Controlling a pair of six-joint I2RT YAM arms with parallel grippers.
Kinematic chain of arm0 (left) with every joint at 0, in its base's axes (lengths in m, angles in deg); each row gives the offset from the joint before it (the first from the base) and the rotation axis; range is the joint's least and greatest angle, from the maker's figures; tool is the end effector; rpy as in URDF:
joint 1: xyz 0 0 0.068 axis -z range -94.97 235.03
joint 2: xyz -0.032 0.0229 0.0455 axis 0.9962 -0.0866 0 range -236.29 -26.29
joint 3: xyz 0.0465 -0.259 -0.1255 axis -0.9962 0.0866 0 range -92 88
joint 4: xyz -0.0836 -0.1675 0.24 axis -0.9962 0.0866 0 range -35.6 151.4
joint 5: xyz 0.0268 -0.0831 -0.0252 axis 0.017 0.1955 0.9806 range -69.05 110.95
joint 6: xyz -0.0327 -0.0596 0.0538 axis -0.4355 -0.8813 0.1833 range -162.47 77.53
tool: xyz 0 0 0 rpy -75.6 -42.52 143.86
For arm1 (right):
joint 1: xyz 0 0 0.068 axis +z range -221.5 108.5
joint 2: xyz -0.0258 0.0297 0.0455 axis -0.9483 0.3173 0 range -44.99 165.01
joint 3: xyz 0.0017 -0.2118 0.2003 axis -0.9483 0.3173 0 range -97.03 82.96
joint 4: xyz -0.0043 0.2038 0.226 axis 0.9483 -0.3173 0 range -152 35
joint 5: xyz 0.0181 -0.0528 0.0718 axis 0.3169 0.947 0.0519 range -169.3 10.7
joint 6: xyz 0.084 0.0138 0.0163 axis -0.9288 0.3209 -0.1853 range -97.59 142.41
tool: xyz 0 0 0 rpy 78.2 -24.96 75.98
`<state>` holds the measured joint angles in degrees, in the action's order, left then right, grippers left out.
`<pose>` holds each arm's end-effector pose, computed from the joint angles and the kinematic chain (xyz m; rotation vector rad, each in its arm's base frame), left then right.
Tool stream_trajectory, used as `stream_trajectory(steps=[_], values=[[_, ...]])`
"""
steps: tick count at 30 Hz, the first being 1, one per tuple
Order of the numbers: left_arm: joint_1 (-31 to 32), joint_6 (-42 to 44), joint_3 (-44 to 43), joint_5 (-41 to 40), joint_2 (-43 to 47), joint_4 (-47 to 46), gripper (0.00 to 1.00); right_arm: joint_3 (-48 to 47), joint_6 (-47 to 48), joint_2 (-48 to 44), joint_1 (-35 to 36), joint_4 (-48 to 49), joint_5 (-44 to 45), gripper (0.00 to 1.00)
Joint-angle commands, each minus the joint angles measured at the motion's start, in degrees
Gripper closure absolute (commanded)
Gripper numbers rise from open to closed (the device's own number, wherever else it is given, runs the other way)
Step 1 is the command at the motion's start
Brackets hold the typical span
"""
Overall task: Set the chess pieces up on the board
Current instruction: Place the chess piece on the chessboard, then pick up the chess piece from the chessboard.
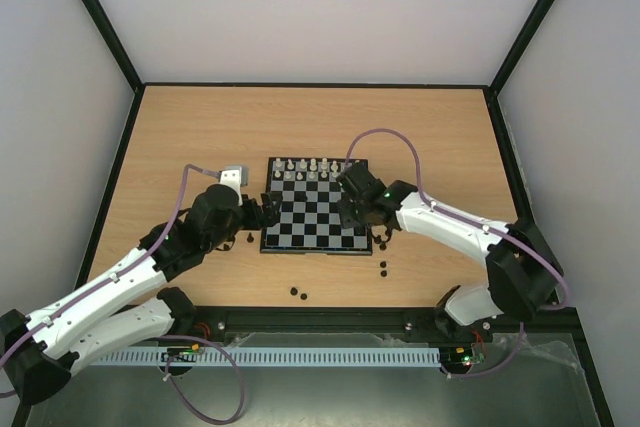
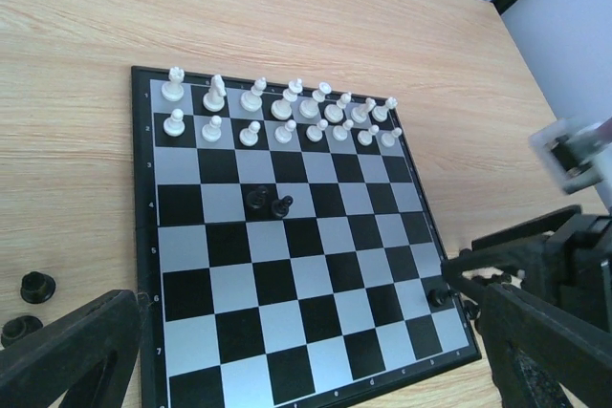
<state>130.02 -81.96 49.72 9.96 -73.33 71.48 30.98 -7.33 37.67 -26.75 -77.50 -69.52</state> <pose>0.1923 -0.1716 0.2708 -0.0255 2.0930 -0.7314 0.2605 0.2398 0.1783 -0.2571 2.4980 0.3346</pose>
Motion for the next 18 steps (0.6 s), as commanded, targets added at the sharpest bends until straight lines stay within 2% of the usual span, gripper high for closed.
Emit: stream_trajectory(steps=[1, 5, 10, 18], values=[[0.0, -1.1, 1.1, -3.2, 1.9, -0.6, 0.0, -6.2, 2.6, -0.3, 0.3, -1.9, -1.9, 0.45], [-0.1, -2.1, 2.7, -4.3, 5.2, -0.3, 0.0, -11.8, 4.5, 5.3, 0.3, -1.4, -2.7, 0.39], [-0.1, -2.6, 3.7, -4.2, 7.8, 0.2, 0.0, -19.0, 6.1, 14.7, 0.3, -0.2, -5.3, 0.38], [-0.3, -2.2, 4.2, -4.8, 8.7, 1.1, 0.0, -29.1, 7.9, 25.6, 0.3, -1.4, -7.1, 0.48]])
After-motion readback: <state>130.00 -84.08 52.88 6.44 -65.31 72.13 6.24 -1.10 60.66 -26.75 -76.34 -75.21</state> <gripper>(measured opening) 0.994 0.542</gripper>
